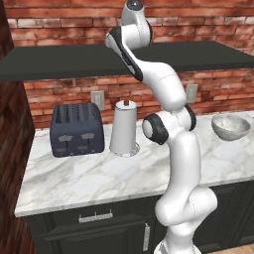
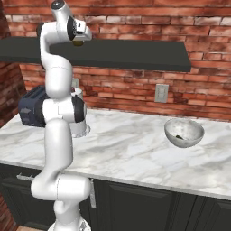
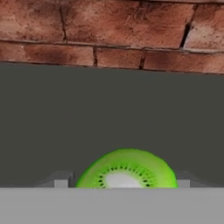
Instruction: Pick the kiwis from the cabinet and place them in one bowl. Pick the squash from the sink and place it in the other bowl.
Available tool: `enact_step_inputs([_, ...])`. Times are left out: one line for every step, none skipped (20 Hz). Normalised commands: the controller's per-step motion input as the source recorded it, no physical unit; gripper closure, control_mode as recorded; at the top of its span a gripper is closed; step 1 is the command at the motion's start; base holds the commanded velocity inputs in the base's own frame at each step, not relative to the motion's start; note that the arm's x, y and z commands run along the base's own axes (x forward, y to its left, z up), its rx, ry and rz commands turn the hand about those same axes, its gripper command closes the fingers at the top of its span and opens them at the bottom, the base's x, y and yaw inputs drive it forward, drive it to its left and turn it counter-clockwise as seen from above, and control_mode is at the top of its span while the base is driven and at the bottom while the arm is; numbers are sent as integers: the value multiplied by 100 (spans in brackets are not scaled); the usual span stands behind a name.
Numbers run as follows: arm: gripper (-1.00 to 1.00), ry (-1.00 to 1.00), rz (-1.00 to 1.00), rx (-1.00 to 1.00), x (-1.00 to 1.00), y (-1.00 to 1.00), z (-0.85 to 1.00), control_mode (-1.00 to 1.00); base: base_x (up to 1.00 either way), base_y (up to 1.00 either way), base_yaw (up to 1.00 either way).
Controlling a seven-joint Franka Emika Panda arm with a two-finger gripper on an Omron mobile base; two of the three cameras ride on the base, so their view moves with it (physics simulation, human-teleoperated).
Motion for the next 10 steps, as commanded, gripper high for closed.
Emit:
enact_step_inputs([100, 5, -3, 0, 0, 2, -10, -100, 0, 0, 0])
enact_step_inputs([100, 5, -3, 0, -3, 0, -11, -100, 0, 0, 0])
enact_step_inputs([100, 5, -4, 0, -5, 0, -12, -100, 0, 0, 0])
enact_step_inputs([100, 5, -5, 0, -9, 0, -12, -100, 0, 0, 0])
enact_step_inputs([100, 4, -5, 0, -12, 0, -9, -100, 0, 0, 0])
enact_step_inputs([100, 2, -4, 0, -10, 0, 0, -100, 0, 0, 0])
enact_step_inputs([100, 4, -3, -1, -1, 0, 0, -100, 0, 0, 0])
enact_step_inputs([100, 1, -3, -2, 0, 0, 14, -100, 0, 0, 0])
enact_step_inputs([100, 0, -7, 0, -7, 0, 37, -100, 0, 0, 0])
enact_step_inputs([100, 0, -7, 0, -13, -3, 47, -100, 0, 0, 0])
